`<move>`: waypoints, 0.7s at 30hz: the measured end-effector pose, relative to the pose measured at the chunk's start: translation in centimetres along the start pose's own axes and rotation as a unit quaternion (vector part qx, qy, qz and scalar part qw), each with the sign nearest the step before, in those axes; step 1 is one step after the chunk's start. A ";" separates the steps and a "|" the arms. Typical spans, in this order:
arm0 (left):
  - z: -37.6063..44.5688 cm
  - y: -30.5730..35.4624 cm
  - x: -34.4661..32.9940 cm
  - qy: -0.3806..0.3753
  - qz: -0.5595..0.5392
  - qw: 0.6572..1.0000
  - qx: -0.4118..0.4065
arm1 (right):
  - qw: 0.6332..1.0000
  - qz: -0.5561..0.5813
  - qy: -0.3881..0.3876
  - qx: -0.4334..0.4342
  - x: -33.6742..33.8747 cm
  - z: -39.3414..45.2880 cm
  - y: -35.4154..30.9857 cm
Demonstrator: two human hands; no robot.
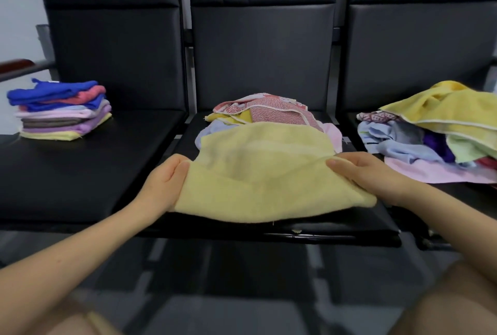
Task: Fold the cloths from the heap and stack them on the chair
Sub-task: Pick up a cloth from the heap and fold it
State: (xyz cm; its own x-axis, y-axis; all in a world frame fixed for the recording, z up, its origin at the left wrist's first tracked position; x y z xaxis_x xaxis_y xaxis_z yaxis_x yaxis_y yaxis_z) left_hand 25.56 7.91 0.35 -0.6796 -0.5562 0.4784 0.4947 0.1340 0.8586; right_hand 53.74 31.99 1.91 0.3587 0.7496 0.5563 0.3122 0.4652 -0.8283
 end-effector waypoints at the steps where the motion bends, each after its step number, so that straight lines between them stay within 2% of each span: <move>1: 0.2 -0.2 0.2 0.007 0.006 1.000 0.007 | 1.000 -0.002 0.008 0.002 0.1 0.2 -0.1; 7: 3.6 0.9 2.6 0.067 0.046 0.997 0.021 | 0.994 0.045 0.096 0.011 2.5 2.6 0.4; 12: 7.1 1.8 3.1 0.103 0.049 0.993 0.009 | 0.987 -0.045 0.156 0.002 3.4 5.3 1.2; 15: 8.6 1.3 2.5 0.115 0.015 0.993 0.026 | 0.980 -0.051 0.191 -0.001 3.7 6.5 1.8; 17: 9.7 1.0 1.9 0.115 0.005 0.993 0.034 | 0.967 -0.063 0.248 0.006 4.5 6.8 1.5; 19: 10.6 1.4 1.8 0.121 0.010 0.992 0.026 | 0.939 -0.111 0.325 0.026 5.5 6.6 0.5; 21: 11.6 2.1 2.2 0.145 -0.001 0.989 0.010 | 0.917 -0.142 0.371 0.045 6.6 6.9 -0.6</move>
State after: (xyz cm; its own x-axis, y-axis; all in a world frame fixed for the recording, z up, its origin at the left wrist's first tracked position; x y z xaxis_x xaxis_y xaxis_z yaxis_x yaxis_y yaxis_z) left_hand 18.77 16.49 5.34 -0.4955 -0.7673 0.4071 0.4807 0.1481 0.8643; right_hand 49.80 39.91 5.64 0.7839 0.0811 0.6156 0.4239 0.6545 -0.6261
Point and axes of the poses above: each hand's wrist, its own z-axis towards the middle knuckle, its own x-axis out of the back of the hand, y = z × x, the point moved 7 cm from there along z, towards the middle knuckle, and after that the axes turned 14 degrees about -y, right-handed, at the moved point
